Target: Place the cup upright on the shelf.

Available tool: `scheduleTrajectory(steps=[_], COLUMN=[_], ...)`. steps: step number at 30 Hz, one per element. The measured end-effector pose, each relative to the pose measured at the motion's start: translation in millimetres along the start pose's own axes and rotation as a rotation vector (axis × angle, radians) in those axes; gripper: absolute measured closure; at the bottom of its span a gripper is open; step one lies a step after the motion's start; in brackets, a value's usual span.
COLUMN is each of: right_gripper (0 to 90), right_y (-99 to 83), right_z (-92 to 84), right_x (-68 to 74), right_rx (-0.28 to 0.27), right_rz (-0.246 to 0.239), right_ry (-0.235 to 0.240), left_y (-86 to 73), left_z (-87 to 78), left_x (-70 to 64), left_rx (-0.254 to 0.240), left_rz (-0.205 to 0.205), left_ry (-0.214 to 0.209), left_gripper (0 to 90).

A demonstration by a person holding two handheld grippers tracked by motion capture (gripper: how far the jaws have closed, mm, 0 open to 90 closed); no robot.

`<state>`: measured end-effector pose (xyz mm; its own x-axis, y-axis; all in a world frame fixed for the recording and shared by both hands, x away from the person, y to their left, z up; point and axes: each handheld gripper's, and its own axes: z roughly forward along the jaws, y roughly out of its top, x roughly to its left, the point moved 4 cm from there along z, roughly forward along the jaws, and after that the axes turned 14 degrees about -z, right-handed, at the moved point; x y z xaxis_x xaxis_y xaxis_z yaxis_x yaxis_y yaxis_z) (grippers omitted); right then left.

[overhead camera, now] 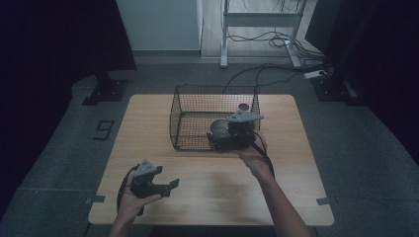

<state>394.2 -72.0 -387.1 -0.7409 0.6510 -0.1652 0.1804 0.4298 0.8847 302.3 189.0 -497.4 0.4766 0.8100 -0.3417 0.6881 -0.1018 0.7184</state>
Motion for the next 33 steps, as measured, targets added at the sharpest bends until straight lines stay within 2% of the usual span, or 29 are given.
scheduleTrajectory(steps=[33], right_gripper=[13.3], right_y=[15.2], right_z=[15.5], right_x=[-25.0], right_rx=[0.018], right_rz=[0.033], right_ry=[-0.043], left_y=[-0.6], left_z=[0.8], left_x=[-1.4], left_rx=[0.003], left_rz=[0.007], left_ry=[-0.002], left_gripper=[15.4])
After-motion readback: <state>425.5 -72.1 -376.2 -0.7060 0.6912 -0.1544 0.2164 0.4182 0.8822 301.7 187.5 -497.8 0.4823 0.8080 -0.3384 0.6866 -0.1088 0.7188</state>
